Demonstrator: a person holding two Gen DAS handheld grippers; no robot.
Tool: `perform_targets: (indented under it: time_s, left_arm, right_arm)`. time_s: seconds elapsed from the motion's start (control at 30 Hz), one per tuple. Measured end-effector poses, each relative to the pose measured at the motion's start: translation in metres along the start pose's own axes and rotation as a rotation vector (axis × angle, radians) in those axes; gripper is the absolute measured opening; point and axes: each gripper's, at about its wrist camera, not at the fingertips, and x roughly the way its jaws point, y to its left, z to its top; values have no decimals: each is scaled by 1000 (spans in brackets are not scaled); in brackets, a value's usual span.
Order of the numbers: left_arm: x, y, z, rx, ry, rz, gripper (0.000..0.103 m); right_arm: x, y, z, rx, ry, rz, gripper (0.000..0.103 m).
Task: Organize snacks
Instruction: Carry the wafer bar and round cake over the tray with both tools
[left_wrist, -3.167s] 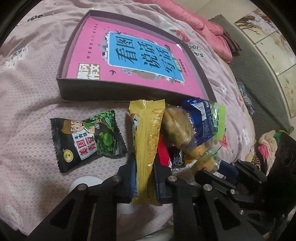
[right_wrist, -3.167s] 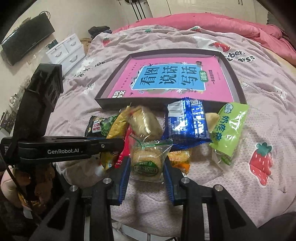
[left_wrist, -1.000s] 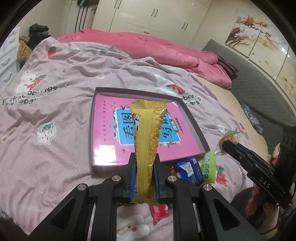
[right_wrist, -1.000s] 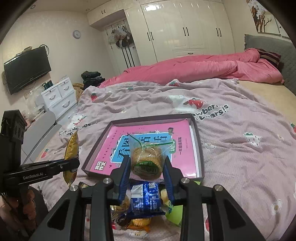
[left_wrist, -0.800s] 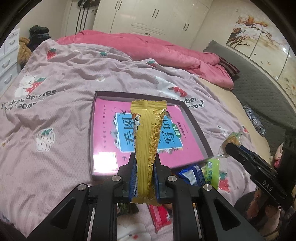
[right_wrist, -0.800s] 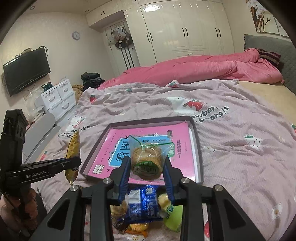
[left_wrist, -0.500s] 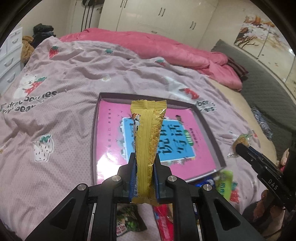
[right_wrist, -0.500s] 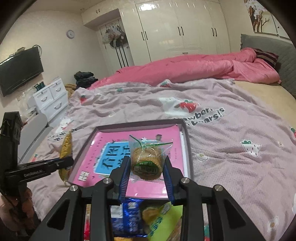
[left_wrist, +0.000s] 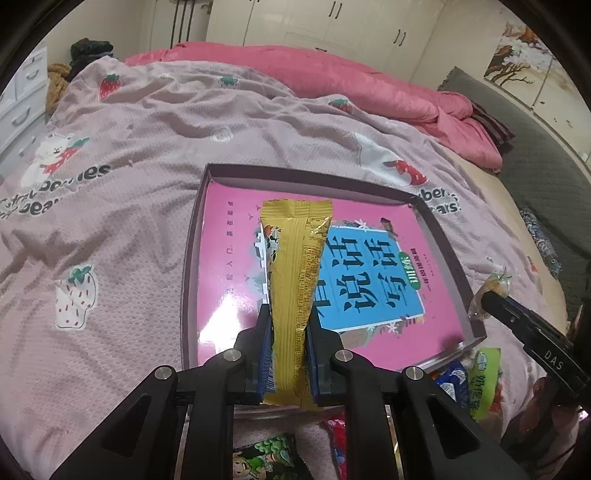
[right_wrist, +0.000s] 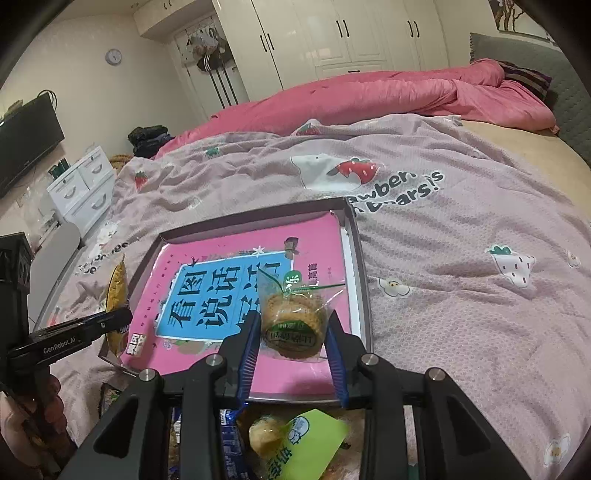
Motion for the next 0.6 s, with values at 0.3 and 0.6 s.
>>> perform_targets:
  time_s: [0.3,0.6]
  left_arm:
    - [10,-2,-4,31,22,22,16]
    - [16,-2,-9,36,48,27,17]
  right_arm:
    - [17,-2,-2,-12,58,-21,35]
    - [28,-6,-8,-9,113,-40,35]
